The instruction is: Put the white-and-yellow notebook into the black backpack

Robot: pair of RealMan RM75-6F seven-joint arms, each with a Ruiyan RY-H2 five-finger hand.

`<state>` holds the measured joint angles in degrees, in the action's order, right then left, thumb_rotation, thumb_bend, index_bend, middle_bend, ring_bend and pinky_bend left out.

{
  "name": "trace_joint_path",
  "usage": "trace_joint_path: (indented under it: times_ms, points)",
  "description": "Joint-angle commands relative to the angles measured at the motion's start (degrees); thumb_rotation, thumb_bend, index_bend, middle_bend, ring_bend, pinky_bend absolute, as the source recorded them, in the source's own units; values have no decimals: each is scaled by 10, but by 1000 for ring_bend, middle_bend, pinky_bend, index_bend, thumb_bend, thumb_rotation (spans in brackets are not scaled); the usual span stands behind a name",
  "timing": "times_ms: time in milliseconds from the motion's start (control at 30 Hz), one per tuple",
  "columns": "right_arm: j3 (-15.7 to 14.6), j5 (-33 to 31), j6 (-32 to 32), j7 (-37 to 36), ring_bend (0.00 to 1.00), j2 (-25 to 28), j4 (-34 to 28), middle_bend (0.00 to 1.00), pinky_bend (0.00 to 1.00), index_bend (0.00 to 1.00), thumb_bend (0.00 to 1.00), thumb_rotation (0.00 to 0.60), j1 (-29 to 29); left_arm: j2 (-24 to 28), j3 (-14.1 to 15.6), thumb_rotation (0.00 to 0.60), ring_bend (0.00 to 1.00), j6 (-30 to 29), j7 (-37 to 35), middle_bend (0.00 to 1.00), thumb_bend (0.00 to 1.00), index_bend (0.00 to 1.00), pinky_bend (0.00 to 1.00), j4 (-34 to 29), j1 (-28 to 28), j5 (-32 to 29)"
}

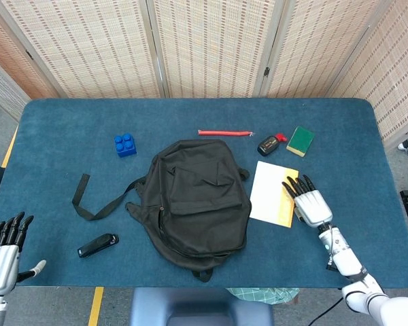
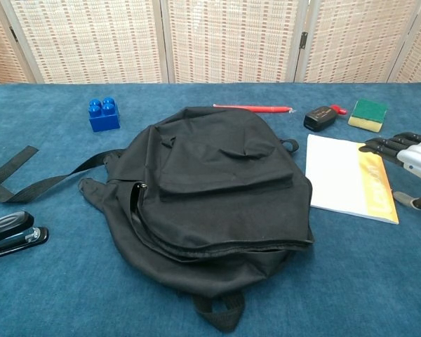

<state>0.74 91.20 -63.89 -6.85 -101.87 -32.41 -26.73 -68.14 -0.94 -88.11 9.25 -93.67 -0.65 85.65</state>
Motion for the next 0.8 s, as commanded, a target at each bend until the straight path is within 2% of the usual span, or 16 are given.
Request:
trace_joint_path:
  times_ms: [33, 333, 800]
  points:
    - [-2, -1, 2, -2, 98, -3, 5, 65, 34, 0, 450, 600, -3, 0, 0, 600, 50, 0, 0, 34, 202, 69, 0, 0, 0, -1]
    - [-10, -1, 5, 0, 97, -6, 11, 66, 27, 0, 451, 600, -4, -1, 0, 600, 50, 1, -2, 34, 202, 68, 0, 2, 1, -2]
    - [-6, -9, 23, 18, 93, -8, 9, 66, 22, 0, 451, 600, -24, 1, 2, 600, 46, 5, -6, 34, 201, 67, 0, 1, 1, -4]
